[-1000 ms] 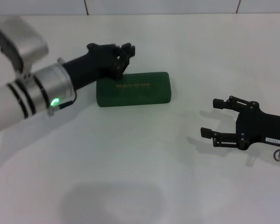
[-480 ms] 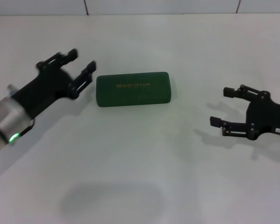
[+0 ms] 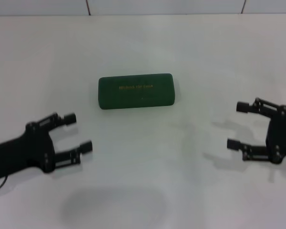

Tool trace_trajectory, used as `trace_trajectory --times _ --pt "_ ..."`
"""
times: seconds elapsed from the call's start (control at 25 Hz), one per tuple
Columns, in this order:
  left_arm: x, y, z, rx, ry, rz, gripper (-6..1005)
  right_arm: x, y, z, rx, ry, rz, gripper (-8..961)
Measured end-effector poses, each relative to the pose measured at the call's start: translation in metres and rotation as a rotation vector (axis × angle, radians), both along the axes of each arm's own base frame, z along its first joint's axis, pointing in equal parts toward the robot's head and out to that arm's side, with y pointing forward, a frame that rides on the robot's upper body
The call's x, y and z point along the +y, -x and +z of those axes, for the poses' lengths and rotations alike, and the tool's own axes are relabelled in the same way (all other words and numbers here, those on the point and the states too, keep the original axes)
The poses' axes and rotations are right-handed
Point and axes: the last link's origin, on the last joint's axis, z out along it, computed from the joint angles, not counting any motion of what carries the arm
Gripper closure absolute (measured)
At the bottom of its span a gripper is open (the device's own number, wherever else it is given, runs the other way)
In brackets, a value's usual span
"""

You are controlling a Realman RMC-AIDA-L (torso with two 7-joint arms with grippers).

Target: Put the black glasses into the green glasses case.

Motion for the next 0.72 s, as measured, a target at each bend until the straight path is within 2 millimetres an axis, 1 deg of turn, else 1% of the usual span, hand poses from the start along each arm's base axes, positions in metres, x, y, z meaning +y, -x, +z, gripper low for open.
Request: trace_trajectory --times 0.16,0.28,0.44,0.56,0.72 --pt "-0.007 0.004 -0.005 0.054 0.055 -0.021 130 -0.012 -0.006 -0.003 -0.020 0.049 0.007 67" --pt "-0.008 0.006 -0.003 0.066 0.060 -0.030 124 -0.016 -0.007 -0.009 -0.025 0.074 0.005 67" --pt "-0.014 0.001 -0.002 0.053 0.125 -0.078 120 -0.022 -0.009 -0.012 -0.017 0.097 0.003 67" --pt "-0.018 0.001 0.003 0.045 0.146 -0.096 120 -0.024 -0.011 -0.009 -0.021 0.092 0.003 67" --pt "-0.018 0.005 0.011 0.062 0.129 -0.091 120 -0.022 -0.012 -0.004 -0.037 0.088 0.014 67"
